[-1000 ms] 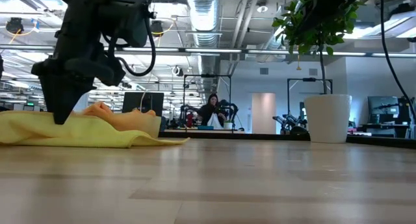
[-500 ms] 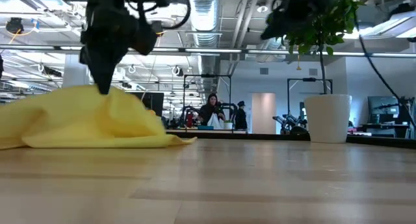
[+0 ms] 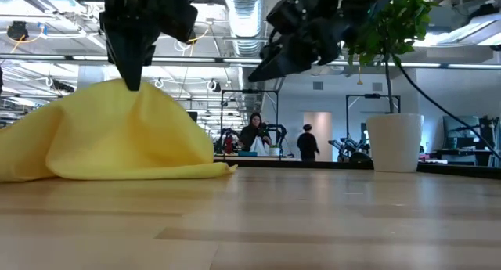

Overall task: Fold microfiber towels
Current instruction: Fold the yellow microfiber cloth

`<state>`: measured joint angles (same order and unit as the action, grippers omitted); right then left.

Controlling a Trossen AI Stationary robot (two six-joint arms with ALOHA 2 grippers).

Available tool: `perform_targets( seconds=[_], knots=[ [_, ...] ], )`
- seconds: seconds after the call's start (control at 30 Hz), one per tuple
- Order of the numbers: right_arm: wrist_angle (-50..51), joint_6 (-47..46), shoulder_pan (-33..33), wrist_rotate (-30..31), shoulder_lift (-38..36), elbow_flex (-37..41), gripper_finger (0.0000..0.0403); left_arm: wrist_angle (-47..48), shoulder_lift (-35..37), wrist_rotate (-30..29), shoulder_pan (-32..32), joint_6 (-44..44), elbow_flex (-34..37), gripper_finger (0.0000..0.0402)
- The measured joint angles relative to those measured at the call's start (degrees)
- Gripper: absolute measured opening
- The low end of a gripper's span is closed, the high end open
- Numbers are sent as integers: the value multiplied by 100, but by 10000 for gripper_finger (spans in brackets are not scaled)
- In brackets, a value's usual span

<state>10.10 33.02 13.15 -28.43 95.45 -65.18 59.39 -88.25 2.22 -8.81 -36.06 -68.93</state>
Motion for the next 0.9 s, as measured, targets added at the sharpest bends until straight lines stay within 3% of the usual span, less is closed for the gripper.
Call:
perform_targets(
  seconds=[0.23,0.6,0.9],
  knots=[
    [-821,-2,-220,-868,807,-166,205,-366,2,0,-27,62,-2,0],
    [-912,0,-453,-844,1937,-1160,205,-522,7,0,-29,-42,-3,0],
    [-877,329,-482,-838,2022,-1347,205,-652,7,0,-27,-54,-4,0]
  ],
)
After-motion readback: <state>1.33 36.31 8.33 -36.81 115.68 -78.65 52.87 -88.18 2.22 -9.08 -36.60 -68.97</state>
